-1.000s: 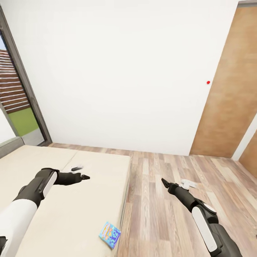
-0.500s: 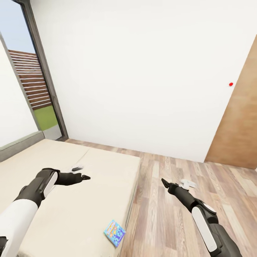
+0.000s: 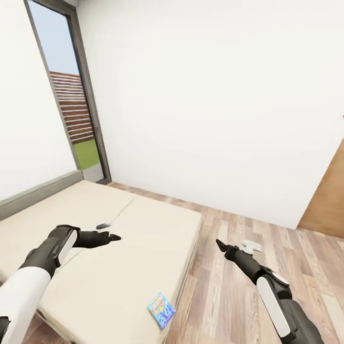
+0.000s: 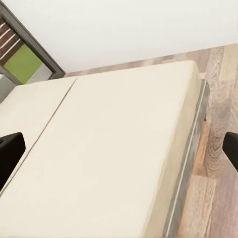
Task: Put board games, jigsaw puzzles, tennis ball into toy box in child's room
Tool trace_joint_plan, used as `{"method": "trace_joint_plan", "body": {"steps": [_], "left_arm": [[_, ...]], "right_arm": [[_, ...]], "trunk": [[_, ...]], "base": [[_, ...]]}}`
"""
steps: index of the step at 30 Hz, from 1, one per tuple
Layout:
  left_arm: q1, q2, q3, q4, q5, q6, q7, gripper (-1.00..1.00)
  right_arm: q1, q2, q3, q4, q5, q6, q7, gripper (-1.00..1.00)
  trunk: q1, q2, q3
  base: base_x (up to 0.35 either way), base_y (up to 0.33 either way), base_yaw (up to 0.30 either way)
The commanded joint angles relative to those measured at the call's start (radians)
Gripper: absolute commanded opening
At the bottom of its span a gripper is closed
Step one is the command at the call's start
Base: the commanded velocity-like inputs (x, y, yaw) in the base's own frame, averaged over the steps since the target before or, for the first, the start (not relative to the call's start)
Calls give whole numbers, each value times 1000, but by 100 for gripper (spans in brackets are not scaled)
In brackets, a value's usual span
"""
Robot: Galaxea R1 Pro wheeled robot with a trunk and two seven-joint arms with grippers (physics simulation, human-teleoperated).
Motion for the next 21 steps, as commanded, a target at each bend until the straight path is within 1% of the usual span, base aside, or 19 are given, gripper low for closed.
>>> {"method": "trace_joint_plan", "body": {"steps": [1, 21], "left_arm": [[-1, 0, -1, 0, 8, 7, 3, 100], [-1, -1, -3, 0, 9, 7, 3, 100]], "right_arm": [[-1, 0, -2, -1, -5, 7, 3, 100], [-1, 1, -2, -1, -6, 8, 4, 100]], "trunk": [[1, -2, -2], [1, -2, 6]], "base": [[0, -4, 276], [0, 0, 277]]}}
